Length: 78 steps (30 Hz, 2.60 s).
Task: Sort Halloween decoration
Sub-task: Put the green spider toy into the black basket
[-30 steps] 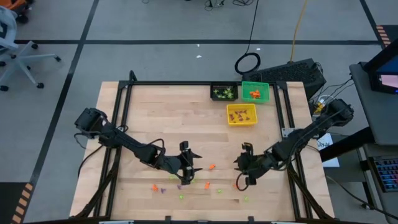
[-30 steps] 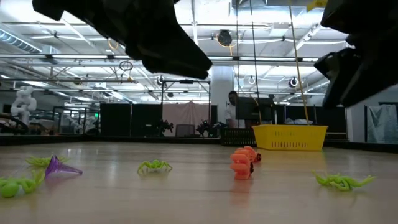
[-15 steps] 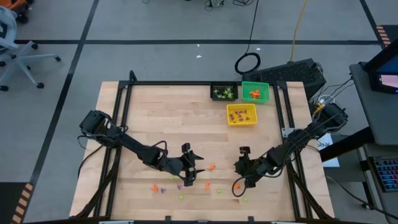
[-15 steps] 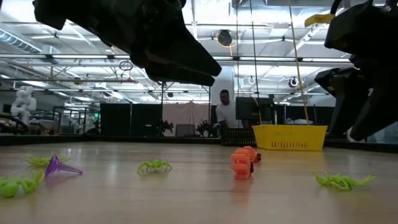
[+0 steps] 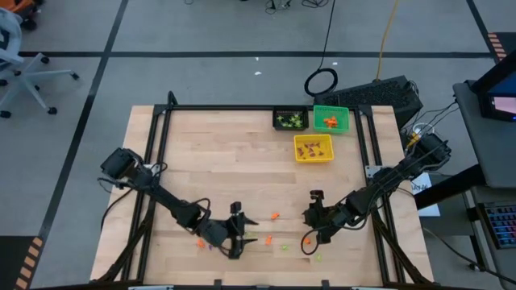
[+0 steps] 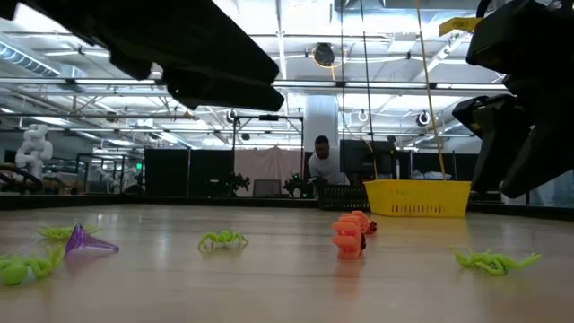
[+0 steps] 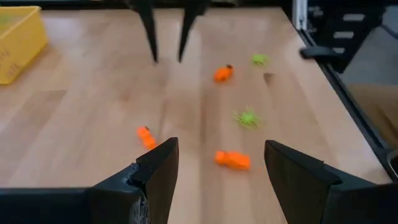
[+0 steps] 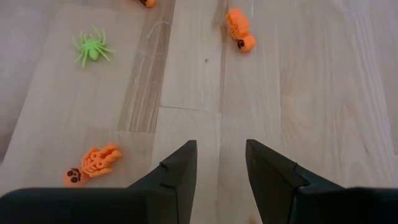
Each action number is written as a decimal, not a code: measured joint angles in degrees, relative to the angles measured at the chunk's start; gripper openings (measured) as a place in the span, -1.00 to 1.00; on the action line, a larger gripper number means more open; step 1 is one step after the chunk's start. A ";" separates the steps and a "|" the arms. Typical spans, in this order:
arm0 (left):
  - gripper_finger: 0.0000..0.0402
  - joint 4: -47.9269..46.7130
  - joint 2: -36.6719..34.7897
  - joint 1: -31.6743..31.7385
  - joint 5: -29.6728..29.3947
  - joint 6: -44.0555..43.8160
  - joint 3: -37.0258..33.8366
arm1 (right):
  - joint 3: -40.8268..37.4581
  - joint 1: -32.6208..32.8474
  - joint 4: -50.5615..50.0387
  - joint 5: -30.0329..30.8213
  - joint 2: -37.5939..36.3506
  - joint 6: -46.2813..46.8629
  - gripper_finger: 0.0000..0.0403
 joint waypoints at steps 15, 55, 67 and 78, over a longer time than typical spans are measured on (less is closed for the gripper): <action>0.18 4.61 13.64 -2.33 -1.00 -1.43 10.15 | 0.00 0.00 0.83 0.00 0.00 -0.56 -0.39; -0.31 -31.27 14.58 -4.82 -3.59 -19.37 16.60 | 0.00 -0.02 1.57 0.22 0.00 -1.73 -0.39; -0.52 -37.59 13.72 -6.83 -6.60 -18.75 18.95 | 0.00 -0.02 1.57 0.22 0.00 -1.73 -0.39; -0.52 -46.20 11.73 -7.85 -14.19 -24.65 20.76 | 0.00 -0.02 1.38 0.20 0.00 -1.71 -0.39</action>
